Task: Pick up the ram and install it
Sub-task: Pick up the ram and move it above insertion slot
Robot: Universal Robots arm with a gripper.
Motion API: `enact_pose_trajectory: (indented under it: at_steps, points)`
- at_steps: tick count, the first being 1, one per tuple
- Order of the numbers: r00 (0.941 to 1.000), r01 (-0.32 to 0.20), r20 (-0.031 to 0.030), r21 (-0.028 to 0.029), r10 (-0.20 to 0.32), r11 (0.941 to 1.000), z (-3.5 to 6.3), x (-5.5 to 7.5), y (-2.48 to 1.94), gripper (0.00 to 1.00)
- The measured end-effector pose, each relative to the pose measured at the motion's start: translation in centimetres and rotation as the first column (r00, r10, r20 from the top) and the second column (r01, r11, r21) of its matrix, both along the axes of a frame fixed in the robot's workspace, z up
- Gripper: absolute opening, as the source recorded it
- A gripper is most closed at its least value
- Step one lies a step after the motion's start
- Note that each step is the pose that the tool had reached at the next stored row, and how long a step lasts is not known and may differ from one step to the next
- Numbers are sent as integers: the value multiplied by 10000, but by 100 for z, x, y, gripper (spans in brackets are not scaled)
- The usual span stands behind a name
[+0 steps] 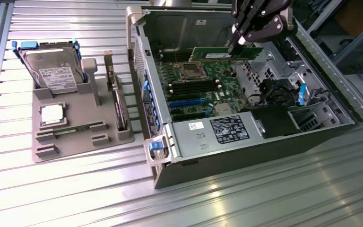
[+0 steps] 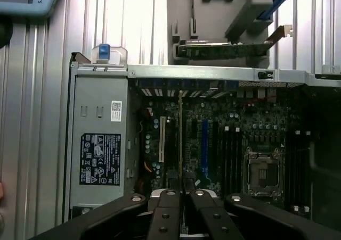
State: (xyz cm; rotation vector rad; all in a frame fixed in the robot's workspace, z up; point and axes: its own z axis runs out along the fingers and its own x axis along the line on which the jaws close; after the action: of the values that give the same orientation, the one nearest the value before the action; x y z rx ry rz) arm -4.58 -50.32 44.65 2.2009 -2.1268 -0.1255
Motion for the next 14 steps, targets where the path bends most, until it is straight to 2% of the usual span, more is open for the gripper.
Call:
enact_pose_trajectory:
  at_steps: [2,3,5,9,10,11,12,13,14]
  points:
    - [10000,-1,-1,-22,1,10000,-4,124,74,13]
    - [10000,-1,-1,-35,1,10000,-7,212,134,13]
    - [10000,-1,-2,-50,1,10000,-10,348,212,13]
    - [10000,-1,-6,-66,1,10000,-16,587,319,13]
    - [10000,0,-6,-69,0,10000,-18,655,358,13]
    - [10000,-1,-6,-72,1,10000,-20,685,404,13]
    - [10000,0,-7,-78,0,10000,-22,709,482,13]
    - [10000,0,-6,-79,0,10000,-25,726,539,13]
    - [10000,1,-6,-81,-1,10000,-24,733,566,13]
